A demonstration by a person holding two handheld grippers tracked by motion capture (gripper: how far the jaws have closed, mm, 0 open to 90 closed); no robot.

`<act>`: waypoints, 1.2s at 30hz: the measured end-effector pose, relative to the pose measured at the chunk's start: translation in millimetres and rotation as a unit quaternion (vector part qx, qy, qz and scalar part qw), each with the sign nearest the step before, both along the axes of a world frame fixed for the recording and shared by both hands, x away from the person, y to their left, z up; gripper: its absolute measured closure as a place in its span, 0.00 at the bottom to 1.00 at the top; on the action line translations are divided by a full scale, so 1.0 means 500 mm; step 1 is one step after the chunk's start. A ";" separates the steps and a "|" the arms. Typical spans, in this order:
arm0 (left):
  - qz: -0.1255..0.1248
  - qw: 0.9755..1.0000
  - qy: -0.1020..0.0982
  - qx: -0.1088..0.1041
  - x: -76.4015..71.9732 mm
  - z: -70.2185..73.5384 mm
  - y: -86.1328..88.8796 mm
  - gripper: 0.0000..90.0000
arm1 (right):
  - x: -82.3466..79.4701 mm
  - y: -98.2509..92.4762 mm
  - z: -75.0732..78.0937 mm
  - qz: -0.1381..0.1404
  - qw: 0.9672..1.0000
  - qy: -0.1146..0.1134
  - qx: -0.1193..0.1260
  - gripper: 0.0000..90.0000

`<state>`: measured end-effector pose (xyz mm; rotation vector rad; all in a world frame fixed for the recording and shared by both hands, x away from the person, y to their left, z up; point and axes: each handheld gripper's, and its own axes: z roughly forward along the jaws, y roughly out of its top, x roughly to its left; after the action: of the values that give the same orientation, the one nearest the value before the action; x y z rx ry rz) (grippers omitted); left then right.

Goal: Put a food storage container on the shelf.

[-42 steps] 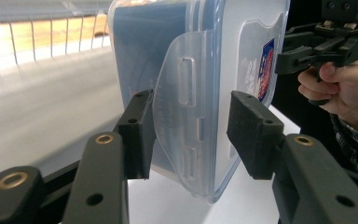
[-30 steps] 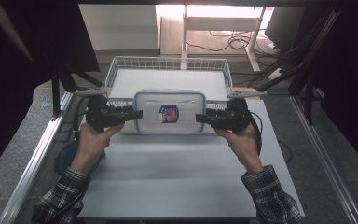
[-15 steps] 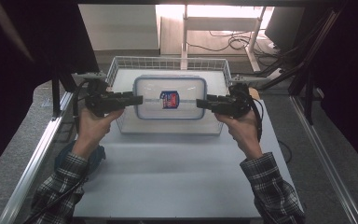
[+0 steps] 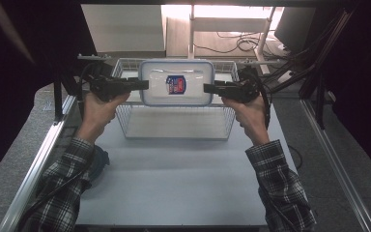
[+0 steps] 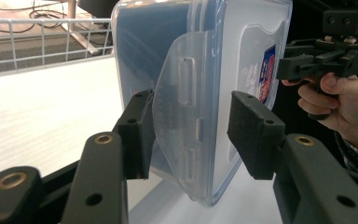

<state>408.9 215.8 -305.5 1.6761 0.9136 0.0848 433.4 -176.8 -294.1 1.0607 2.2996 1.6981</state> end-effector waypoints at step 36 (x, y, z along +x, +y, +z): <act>0.029 0.999 0.027 -0.004 0.069 -0.033 -0.002 0.53 | 0.067 0.021 -0.020 -0.027 0.999 0.026 -0.025 0.54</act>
<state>443.2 214.9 -322.3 1.6519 1.0028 0.0754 466.9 -166.2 -304.1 1.1592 2.3078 1.6035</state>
